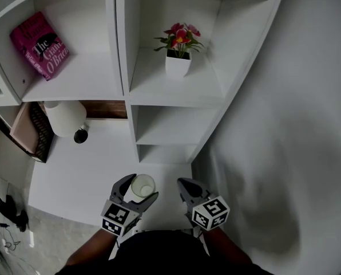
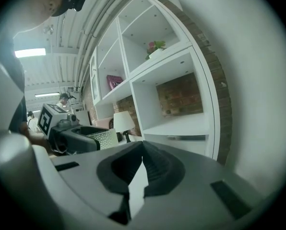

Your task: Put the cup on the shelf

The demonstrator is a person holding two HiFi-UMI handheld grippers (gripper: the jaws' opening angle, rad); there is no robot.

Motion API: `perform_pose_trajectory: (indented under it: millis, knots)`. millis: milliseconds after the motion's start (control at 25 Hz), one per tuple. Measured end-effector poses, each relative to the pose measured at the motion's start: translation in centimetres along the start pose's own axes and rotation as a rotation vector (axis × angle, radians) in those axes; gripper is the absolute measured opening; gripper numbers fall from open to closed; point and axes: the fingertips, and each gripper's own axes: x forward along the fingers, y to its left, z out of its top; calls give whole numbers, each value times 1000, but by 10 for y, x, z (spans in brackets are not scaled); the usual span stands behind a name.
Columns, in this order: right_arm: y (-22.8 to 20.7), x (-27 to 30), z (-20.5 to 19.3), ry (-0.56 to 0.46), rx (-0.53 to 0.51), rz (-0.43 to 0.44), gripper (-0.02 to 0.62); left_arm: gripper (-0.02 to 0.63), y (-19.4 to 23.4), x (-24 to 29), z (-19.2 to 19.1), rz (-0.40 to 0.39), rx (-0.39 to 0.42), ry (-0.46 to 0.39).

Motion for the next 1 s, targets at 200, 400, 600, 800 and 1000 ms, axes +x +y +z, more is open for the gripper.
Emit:
perform_pose_trajectory:
  millis: [200,400,600,800,1000]
  knots:
    - [-3,-7,7,-20,-16,-5,5,383,11,29,20,1,27,-20]
    - [-9,-14,9,-24,-18,-21,5,383,22,58,40,-2,15,-25]
    - [-16,-17,6,-25,-7,-27,5,383,32,85,65,5,72,-34]
    - [-21,-19,9,-31,-1,-33,5,383,48,112,99,19,98,-71]
    - [-26,-19,8,-31,2,-38,5,383,72,143,127,45,91,-94]
